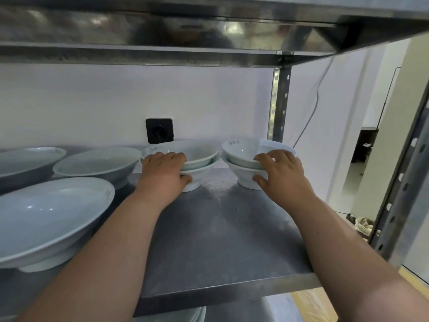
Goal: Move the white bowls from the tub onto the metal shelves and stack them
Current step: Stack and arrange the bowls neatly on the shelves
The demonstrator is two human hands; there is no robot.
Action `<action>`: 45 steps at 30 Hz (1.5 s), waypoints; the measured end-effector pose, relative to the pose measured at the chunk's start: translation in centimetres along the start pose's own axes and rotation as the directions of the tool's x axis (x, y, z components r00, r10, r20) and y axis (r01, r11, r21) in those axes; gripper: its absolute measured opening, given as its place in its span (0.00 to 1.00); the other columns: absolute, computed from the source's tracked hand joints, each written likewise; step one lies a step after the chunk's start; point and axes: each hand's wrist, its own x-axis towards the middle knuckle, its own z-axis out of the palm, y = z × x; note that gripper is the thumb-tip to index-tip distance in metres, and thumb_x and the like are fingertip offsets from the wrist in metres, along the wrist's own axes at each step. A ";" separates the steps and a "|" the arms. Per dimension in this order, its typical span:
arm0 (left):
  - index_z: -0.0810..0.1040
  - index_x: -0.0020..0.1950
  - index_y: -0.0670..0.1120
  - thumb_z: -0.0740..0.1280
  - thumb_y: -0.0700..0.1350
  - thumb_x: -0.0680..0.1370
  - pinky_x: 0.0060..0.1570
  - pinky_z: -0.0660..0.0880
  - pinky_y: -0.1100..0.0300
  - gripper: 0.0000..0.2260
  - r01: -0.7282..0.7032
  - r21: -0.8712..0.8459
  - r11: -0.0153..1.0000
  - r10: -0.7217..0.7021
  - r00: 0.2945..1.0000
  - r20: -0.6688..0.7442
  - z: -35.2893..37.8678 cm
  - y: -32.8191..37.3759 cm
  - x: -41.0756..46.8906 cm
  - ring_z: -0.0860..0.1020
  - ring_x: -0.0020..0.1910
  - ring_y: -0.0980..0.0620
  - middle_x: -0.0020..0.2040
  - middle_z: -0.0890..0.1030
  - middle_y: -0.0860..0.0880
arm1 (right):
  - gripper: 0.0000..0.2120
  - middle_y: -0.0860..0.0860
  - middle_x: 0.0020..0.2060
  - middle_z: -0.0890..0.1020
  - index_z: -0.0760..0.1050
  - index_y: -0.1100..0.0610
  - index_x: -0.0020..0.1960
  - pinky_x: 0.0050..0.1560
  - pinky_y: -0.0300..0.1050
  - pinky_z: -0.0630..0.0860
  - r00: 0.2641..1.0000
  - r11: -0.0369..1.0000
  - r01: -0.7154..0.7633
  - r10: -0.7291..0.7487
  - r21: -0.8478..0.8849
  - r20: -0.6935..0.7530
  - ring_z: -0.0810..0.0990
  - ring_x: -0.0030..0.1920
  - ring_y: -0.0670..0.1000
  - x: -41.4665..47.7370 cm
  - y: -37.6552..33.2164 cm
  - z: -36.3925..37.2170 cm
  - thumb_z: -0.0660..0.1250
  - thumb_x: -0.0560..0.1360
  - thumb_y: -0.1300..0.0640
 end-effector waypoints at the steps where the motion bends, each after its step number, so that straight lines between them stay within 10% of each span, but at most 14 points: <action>1: 0.74 0.53 0.48 0.67 0.55 0.75 0.50 0.60 0.53 0.12 -0.002 -0.013 1.000 0.002 1.000 0.001 0.0 -0.1 -0.1 0.73 0.52 0.44 0.49 0.77 0.49 | 0.18 0.56 0.57 0.78 0.74 0.50 0.62 0.59 0.60 0.72 1.000 1.000 -0.006 0.006 -0.001 0.001 0.73 0.60 0.61 0.1 -0.1 0.0 0.68 0.74 0.47; 14: 0.72 0.42 0.52 0.67 0.55 0.71 0.41 0.63 0.56 0.09 -0.107 -0.036 0.994 0.103 0.991 -0.083 -2.1 0.9 -1.9 0.73 0.41 0.49 0.39 0.76 0.53 | 0.14 0.47 0.35 0.74 0.72 0.53 0.38 0.54 0.53 0.69 0.982 0.993 -0.106 0.113 0.053 -0.151 0.74 0.43 0.53 -0.9 -0.5 -1.8 0.55 0.70 0.44; 21: 0.72 0.42 0.52 0.66 0.56 0.71 0.39 0.61 0.56 0.09 -0.096 -0.013 0.995 0.095 0.993 -0.068 -2.1 1.3 -2.1 0.69 0.39 0.50 0.37 0.73 0.54 | 0.19 0.50 0.48 0.82 0.75 0.50 0.58 0.59 0.55 0.66 0.998 0.998 0.050 -0.051 -0.035 -0.022 0.78 0.53 0.57 -0.8 -1.3 -1.5 0.66 0.73 0.40; 38: 0.75 0.45 0.50 0.65 0.58 0.71 0.41 0.61 0.56 0.12 -0.036 0.030 0.999 0.037 0.999 -0.037 -2.0 1.1 -2.1 0.71 0.41 0.48 0.38 0.74 0.52 | 0.19 0.52 0.43 0.83 0.78 0.51 0.56 0.53 0.55 0.72 0.991 0.995 0.082 -0.088 -0.060 -0.100 0.80 0.45 0.57 -1.3 -3.0 -2.2 0.59 0.71 0.43; 45: 0.72 0.69 0.56 0.67 0.56 0.75 0.59 0.70 0.60 0.22 0.122 -0.460 0.879 -0.119 0.992 0.036 -6.6 1.6 -4.9 0.74 0.62 0.57 0.63 0.77 0.58 | 0.27 0.52 0.66 0.76 0.69 0.50 0.71 0.68 0.54 0.65 0.997 0.962 0.060 -0.045 0.266 -0.065 0.73 0.65 0.56 -2.9 -6.2 -5.0 0.68 0.74 0.49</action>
